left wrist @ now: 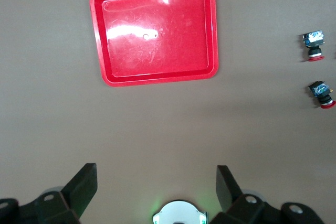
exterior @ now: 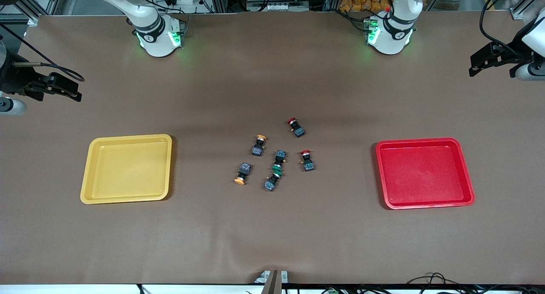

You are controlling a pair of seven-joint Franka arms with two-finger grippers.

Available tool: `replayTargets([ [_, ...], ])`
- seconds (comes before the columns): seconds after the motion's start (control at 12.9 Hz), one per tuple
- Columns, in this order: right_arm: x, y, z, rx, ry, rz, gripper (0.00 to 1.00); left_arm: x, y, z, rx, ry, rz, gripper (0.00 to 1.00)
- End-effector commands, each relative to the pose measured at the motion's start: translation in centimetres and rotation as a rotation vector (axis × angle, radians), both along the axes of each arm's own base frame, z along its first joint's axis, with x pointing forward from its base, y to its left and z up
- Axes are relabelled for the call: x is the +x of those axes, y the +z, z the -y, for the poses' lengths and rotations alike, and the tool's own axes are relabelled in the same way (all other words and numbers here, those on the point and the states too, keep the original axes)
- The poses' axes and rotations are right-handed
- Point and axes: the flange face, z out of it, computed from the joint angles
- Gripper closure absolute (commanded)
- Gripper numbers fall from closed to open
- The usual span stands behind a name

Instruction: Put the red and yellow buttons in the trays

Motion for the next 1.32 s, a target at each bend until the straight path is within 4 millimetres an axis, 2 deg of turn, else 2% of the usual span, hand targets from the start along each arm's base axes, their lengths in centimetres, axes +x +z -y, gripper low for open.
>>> replayTargets([
  [0.0,-0.2,0.2,0.1,-0.001,0.009,-0.003,0.00,0.2,0.5,0.2,-0.013,0.005,-0.007,0.00],
  [0.15,-0.2,0.3,0.3,-0.001,0.006,-0.001,0.00,0.3,0.7,0.4,-0.003,-0.004,-0.002,0.00],
  [0.23,-0.2,0.3,0.2,0.000,0.008,-0.001,0.00,1.0,0.7,0.4,-0.004,-0.005,-0.002,0.00],
  [0.39,-0.2,0.3,0.1,-0.001,0.009,-0.001,0.00,1.9,-0.5,0.4,-0.018,-0.003,-0.027,0.00],
  [0.46,-0.1,0.2,0.0,-0.001,0.011,-0.003,0.00,2.3,-1.8,0.8,-0.018,-0.009,-0.056,0.00],
  [0.7,-0.1,0.2,-0.1,-0.001,0.012,-0.001,0.00,4.6,-6.5,4.8,-0.012,-0.071,-0.137,0.00],
  [0.85,-0.1,0.3,0.2,0.000,0.008,0.000,0.00,5.9,-8.9,8.8,-0.019,-0.116,-0.130,0.00],
  [1.24,-0.1,0.2,0.1,0.000,0.009,-0.001,0.00,8.6,-15.1,17.3,-0.028,-0.027,-0.067,0.00],
])
